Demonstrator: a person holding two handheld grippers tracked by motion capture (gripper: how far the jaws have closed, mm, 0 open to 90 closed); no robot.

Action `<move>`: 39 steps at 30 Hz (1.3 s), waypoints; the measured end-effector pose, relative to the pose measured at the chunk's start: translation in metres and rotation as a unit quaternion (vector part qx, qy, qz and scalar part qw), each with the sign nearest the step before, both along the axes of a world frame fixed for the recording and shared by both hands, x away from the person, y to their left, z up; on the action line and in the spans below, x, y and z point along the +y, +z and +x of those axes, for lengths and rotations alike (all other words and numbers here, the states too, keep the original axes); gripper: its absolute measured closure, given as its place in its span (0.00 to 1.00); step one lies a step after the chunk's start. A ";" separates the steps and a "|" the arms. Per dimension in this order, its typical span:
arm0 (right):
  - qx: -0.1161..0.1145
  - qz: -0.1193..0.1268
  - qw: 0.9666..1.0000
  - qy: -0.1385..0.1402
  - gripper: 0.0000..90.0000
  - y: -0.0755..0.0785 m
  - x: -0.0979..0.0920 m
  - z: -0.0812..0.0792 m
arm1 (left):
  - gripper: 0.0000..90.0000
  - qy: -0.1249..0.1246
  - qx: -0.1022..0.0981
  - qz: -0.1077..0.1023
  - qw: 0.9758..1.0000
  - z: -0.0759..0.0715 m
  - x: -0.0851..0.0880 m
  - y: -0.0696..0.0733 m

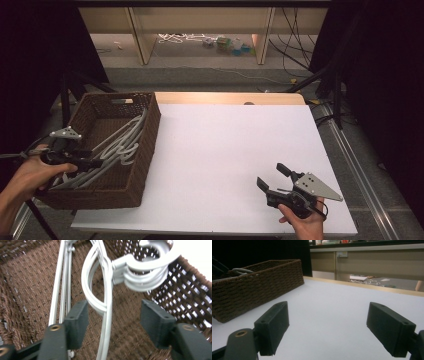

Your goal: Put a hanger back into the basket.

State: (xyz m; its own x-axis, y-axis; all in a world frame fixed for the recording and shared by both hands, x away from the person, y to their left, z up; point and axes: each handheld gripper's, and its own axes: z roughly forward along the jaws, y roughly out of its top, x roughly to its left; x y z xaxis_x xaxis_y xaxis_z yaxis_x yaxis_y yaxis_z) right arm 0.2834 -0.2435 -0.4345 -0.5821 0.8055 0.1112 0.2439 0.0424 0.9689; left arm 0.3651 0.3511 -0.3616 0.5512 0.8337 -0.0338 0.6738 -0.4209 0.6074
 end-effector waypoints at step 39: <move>-0.004 -0.002 1.000 0.002 0.21 0.000 0.000 0.000 | 0.21 -0.017 -0.169 -0.208 0.963 -0.042 -0.132 0.010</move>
State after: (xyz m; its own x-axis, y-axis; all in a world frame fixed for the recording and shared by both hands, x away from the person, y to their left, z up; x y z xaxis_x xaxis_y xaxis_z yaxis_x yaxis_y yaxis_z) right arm 0.2834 -0.2431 -0.4344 -0.5862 0.8036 0.1030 0.2367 0.0482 0.9704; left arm 0.3227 0.2194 -0.3514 0.6156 0.7682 -0.1758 0.3987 -0.1112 0.9103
